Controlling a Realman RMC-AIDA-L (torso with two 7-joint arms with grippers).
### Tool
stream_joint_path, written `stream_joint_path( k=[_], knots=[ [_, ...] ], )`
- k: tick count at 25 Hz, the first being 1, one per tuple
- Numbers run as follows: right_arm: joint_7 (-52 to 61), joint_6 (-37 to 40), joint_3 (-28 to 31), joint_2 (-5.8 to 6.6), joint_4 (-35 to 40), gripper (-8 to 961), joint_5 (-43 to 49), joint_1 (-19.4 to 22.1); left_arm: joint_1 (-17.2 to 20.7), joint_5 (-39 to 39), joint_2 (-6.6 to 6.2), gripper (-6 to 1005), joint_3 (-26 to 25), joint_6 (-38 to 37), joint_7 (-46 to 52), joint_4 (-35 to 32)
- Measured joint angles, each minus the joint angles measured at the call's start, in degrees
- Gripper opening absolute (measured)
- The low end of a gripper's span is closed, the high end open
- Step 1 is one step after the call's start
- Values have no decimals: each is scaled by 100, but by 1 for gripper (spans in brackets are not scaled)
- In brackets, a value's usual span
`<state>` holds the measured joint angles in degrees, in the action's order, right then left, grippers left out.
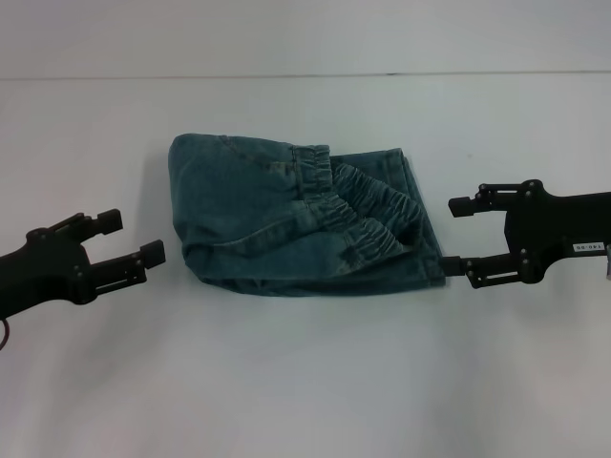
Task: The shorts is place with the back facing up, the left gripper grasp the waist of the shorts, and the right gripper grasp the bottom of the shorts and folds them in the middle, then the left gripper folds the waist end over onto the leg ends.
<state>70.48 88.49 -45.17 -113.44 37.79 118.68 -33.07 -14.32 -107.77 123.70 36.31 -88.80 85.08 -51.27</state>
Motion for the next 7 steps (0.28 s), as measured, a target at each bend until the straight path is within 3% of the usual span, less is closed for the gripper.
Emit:
stream_joint_path(
  k=[7],
  knots=[
    [0, -18, -1, -11, 0, 847, 11, -10, -60, -16, -3, 920, -2, -2, 0, 2]
  ],
)
